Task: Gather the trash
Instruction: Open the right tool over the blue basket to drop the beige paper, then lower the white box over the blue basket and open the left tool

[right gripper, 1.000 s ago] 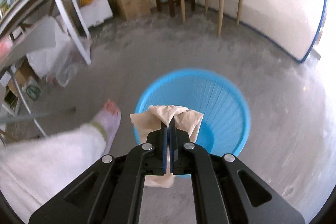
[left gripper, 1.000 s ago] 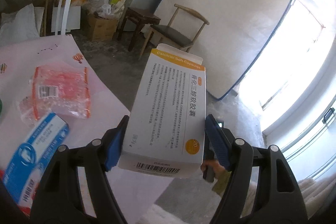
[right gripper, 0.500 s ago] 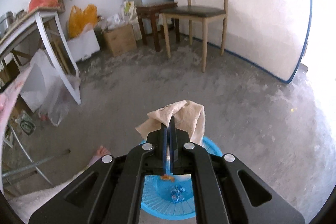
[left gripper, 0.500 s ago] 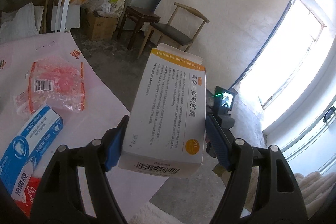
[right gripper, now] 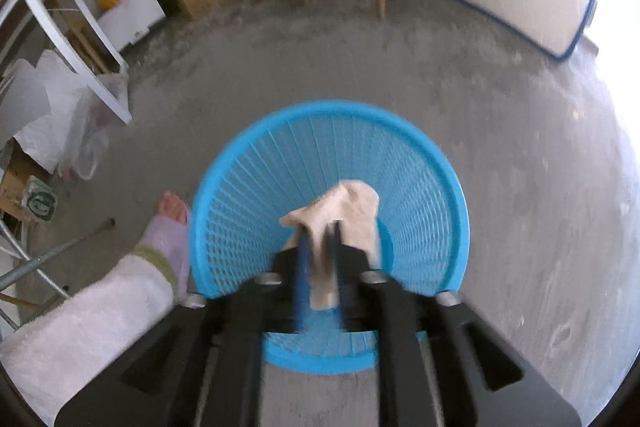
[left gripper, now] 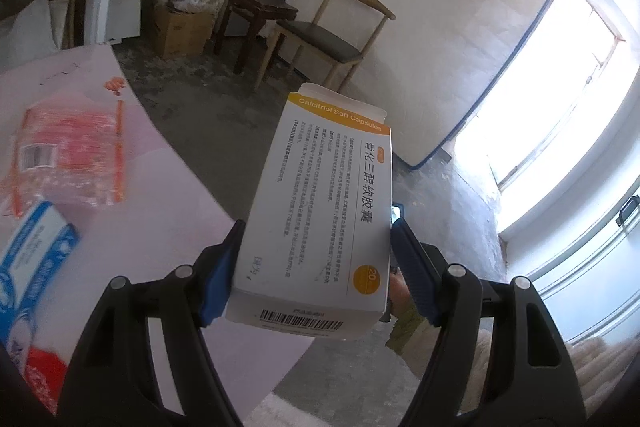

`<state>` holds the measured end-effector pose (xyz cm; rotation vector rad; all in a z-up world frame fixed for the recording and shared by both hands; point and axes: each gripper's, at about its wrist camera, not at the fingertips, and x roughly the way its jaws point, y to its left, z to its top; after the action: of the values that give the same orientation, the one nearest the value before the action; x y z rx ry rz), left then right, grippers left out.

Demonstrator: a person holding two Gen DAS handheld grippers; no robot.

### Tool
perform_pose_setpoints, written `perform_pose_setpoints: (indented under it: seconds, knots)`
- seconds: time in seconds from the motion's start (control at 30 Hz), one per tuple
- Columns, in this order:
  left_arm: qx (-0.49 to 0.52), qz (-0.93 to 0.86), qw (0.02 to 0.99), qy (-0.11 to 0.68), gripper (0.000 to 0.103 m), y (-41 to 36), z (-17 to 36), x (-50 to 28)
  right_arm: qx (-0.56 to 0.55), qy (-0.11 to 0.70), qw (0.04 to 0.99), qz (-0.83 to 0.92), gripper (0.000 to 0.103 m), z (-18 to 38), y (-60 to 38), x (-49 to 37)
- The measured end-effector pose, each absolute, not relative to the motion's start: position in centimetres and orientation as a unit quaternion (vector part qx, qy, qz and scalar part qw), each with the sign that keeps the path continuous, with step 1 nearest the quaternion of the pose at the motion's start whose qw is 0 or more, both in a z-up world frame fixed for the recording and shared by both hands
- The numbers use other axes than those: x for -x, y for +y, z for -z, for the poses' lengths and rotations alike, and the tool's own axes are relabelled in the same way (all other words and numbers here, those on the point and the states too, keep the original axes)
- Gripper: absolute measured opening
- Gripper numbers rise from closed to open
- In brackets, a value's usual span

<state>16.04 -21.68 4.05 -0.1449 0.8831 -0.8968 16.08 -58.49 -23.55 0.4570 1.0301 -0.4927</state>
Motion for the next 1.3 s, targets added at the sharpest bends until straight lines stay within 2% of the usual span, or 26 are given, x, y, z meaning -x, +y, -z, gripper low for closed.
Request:
perform_pose_setpoints:
  seconds: [0.03,0.13,0.37,0.53,0.6,0.63,0.77,0.87,1.1,1.3]
  knots:
    - [0.07,0.422,0.803,0.415,0.069,-22.2,-3.9,-16.0,-0.219,0.483,0.814,0.236,0.049,23.5,-58.7,-15.4]
    - [0.072,0.433,0.791,0.426,0.069,-24.8,-3.3,-16.2,-0.233,0.453,0.825,0.245,0.06,22.1,-58.9,-12.8]
    - [0.072,0.446,0.756,0.474,0.069,-33.8,-0.1,-17.6,-0.324,0.389,0.811,0.293,0.062,19.1,-59.5,-2.4]
    - [0.046,0.404,0.746,0.527,0.069,-43.3,6.2,-20.2,-0.364,0.39,0.782,0.323,0.062,18.7,-57.8,5.5]
    - [0.034,0.4,0.738,0.543,0.076,-46.6,9.3,-21.4,-0.38,0.391,0.768,0.336,0.062,18.7,-57.2,8.5]
    - [0.023,0.396,0.733,0.553,0.083,-48.0,10.7,-21.7,-0.387,0.394,0.761,0.341,0.062,18.8,-56.8,10.0]
    - [0.04,0.368,0.728,0.577,0.083,-49.0,13.7,-22.8,-0.397,0.4,0.742,0.363,0.062,18.9,-55.5,14.8]
    - [0.068,0.373,0.723,0.577,0.083,-47.3,13.1,-22.3,-0.395,0.404,0.735,0.375,0.062,19.0,-54.9,16.5]
    - [0.061,0.426,0.74,0.517,0.083,-42.5,6.5,-17.5,-0.383,0.378,0.76,0.364,0.062,15.9,-54.3,14.8]
    - [0.035,0.476,0.753,0.453,0.086,-36.9,-1.1,-11.4,-0.305,0.341,0.814,0.358,0.087,8.7,-51.3,11.0]
